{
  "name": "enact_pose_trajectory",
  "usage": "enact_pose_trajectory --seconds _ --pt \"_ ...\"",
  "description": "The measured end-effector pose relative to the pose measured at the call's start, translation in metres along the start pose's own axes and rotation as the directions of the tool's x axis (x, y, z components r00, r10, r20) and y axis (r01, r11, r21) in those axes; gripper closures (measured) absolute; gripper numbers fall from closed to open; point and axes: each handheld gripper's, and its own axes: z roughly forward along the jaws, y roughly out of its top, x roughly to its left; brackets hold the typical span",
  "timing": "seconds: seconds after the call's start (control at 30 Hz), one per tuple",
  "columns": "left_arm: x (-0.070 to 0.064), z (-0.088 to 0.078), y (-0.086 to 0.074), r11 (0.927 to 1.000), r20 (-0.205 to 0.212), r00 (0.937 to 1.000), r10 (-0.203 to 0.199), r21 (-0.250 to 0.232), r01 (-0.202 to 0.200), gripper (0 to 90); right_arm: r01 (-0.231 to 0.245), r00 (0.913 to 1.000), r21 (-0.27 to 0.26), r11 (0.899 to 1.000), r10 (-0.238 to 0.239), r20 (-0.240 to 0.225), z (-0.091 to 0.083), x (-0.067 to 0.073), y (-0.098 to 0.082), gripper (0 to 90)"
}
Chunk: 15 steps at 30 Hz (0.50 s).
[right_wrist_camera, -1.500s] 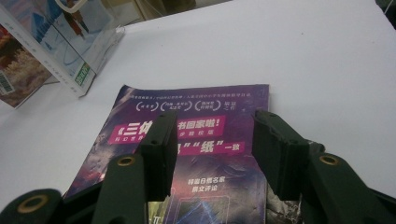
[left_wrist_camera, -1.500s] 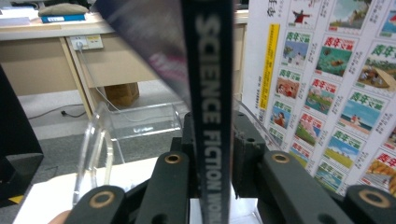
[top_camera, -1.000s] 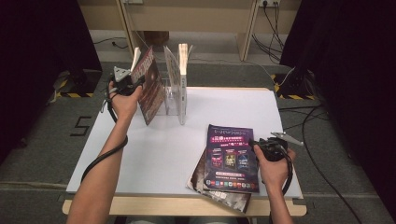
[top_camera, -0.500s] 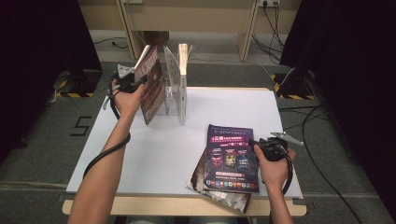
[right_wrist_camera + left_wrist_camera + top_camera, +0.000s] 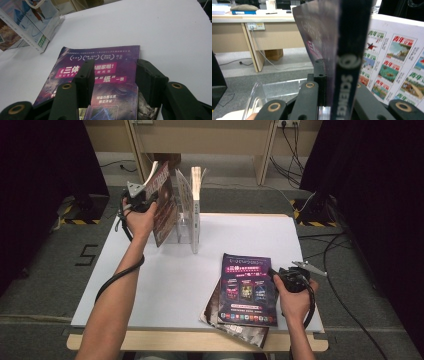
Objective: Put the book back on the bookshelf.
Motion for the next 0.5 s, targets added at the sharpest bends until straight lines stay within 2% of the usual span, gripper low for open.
enact_pose_trajectory --seconds 0.1,0.17,0.23,0.4,0.5 --pt "-0.003 0.001 -0.006 0.9999 -0.011 0.9999 0.004 -0.014 -0.004 84.0 0.001 1.0000 0.001 1.000 -0.001 -0.003 0.001 0.001 0.000 51.1" --pt "-0.003 0.001 -0.015 1.0000 -0.020 0.9998 0.005 -0.004 -0.005 83.9 0.003 1.0000 0.003 1.000 -0.003 -0.006 0.001 0.001 0.000 51.1" --pt "-0.001 -0.001 -0.022 0.9998 -0.034 0.9994 0.002 -0.022 -0.002 83.9 0.006 1.0000 0.002 1.000 -0.006 -0.005 0.001 0.001 0.000 51.1" --pt "0.004 -0.007 -0.030 0.9989 -0.059 0.9981 0.018 -0.042 -0.021 83.6 0.003 1.0000 0.004 1.000 -0.003 -0.001 0.001 0.000 0.000 51.1" --pt "0.005 -0.010 -0.033 0.9974 -0.074 0.9964 0.040 -0.056 -0.045 82.7 0.000 1.0000 0.005 1.000 0.000 0.001 0.001 0.000 -0.001 51.1"
